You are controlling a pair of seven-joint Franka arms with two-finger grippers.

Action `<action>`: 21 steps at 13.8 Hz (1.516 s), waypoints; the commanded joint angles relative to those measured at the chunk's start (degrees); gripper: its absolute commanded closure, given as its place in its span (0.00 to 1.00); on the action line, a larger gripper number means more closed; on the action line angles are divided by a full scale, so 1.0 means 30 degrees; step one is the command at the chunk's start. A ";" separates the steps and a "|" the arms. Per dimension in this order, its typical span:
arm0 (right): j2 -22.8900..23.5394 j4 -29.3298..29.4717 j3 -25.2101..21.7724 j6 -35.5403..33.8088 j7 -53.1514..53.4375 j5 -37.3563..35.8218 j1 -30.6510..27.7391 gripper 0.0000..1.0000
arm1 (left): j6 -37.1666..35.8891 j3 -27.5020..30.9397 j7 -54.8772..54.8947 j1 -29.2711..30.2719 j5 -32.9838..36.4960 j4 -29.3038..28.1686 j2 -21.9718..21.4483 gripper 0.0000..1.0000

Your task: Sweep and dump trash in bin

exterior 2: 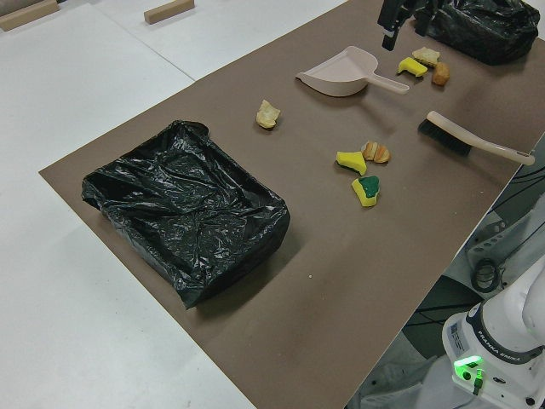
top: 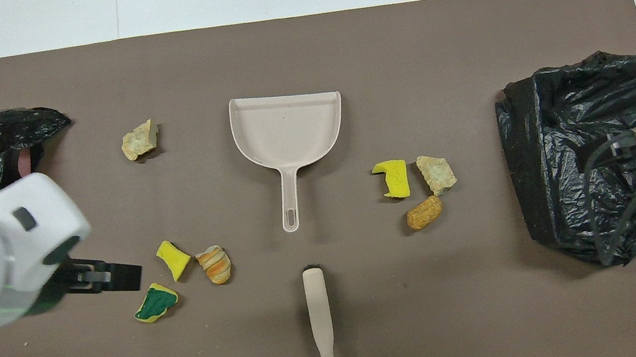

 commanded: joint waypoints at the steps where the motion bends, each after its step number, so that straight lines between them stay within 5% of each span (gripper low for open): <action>1: 0.1560 0.0086 0.0117 0.1721 0.1207 0.0718 0.0651 0.00 | 0.2303 -0.2302 -0.2026 0.0117 -0.0736 -0.3862 -0.1563 0.00; 7: 0.6394 0.2630 0.0147 0.3337 0.5247 0.1980 0.3373 0.00 | 0.7369 -0.7781 -0.6389 0.0176 -0.2905 -0.8554 -0.2269 0.00; 14: 1.0174 0.5180 0.0351 0.5973 0.9995 0.4120 0.6453 0.00 | 1.1300 -1.2619 -0.8271 0.0205 -0.6039 -1.1282 -0.1595 0.00; 18: 1.1994 0.6151 0.1201 0.7644 1.1260 0.4063 0.7710 0.00 | 1.2648 -1.3619 -0.9937 0.0176 -0.6711 -1.1607 -0.0602 0.01; 21: 1.2464 0.6121 0.1579 0.8846 1.0996 0.4121 0.7743 0.00 | 1.2858 -1.3652 -1.0737 0.0176 -0.6744 -1.1637 -0.0101 0.18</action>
